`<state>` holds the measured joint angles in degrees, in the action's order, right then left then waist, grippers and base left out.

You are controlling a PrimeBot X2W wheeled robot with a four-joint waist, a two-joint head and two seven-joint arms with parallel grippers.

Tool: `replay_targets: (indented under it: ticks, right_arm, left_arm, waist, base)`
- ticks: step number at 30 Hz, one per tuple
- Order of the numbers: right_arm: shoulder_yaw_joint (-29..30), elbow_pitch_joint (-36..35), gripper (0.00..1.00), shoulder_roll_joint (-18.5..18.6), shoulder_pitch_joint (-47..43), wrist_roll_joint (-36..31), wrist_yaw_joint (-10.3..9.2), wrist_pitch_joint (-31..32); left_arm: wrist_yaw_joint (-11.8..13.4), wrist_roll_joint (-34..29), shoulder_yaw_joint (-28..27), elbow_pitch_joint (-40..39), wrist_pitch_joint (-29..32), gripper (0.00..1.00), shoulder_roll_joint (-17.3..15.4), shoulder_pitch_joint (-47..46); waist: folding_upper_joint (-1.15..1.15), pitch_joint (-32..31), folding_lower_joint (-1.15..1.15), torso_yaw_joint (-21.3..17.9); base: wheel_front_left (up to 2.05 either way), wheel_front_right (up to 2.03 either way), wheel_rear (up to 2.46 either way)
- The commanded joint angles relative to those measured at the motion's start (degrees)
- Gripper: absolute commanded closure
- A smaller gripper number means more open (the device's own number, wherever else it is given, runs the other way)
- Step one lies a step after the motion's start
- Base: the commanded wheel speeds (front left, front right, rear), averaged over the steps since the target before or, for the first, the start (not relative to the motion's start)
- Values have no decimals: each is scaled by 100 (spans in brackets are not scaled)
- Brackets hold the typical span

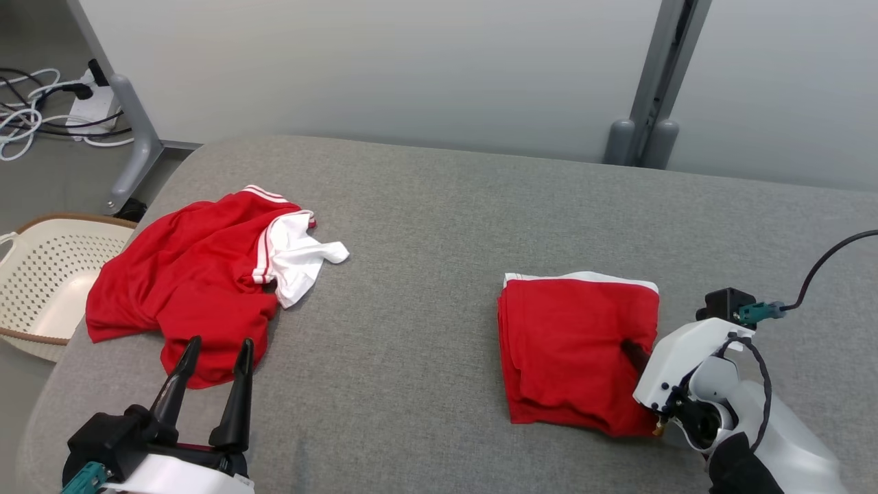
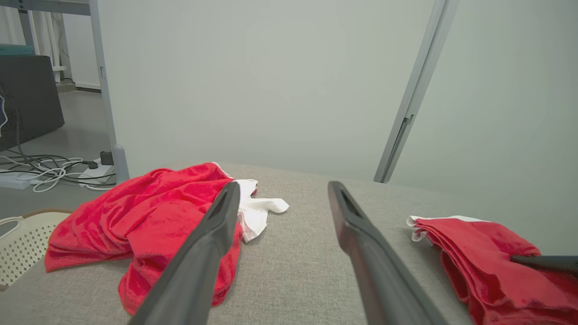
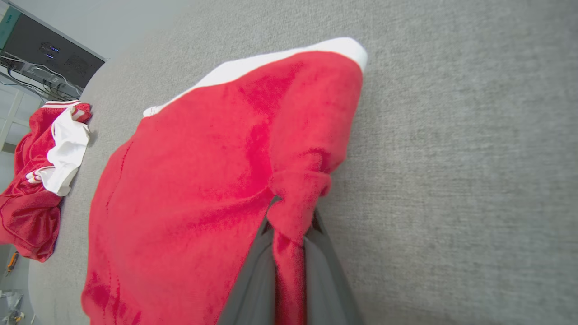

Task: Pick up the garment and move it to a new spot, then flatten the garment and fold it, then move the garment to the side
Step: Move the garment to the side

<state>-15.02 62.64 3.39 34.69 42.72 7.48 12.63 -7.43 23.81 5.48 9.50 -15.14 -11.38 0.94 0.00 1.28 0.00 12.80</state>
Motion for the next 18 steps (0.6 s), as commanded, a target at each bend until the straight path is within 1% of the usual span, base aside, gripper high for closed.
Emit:
replay_targets:
  ticks: [1, 5, 9, 14, 18]
  right_arm:
    - [-69, -86, 100, 67, -16, -15, 3, -130]
    - [-311, -255, 100, 182, 79, -137, 3, -445]
    - [-600, -394, 100, 360, 306, -359, 3, -806]
    - [-931, -502, 100, 501, 853, -639, 3, -1126]
    - [-1066, -346, 100, 619, 1411, -905, 2, -1307]
  left_arm:
    - [-11, 16, 11, -17, 1, 0, -15, -15]
    - [-11, 103, 130, -125, 1, 0, -5, -72]
    - [-11, 210, 464, -303, 0, 0, -81, -261]
    - [-10, 350, 865, -700, 1, 0, -225, -609]
    - [-10, 405, 1155, -1086, 1, 0, -479, -901]
  waist:
    - [0, -11, 0, -101]
    - [0, 51, 0, -296]
    - [0, 278, 0, -582]
    - [0, 819, 0, -997]
    - [0, 1360, 0, -1308]
  base:
    - [0, 0, 0]
    - [0, 0, 0]
    - [0, 0, 0]
    - [0, 0, 0]
    - [0, 0, 0]
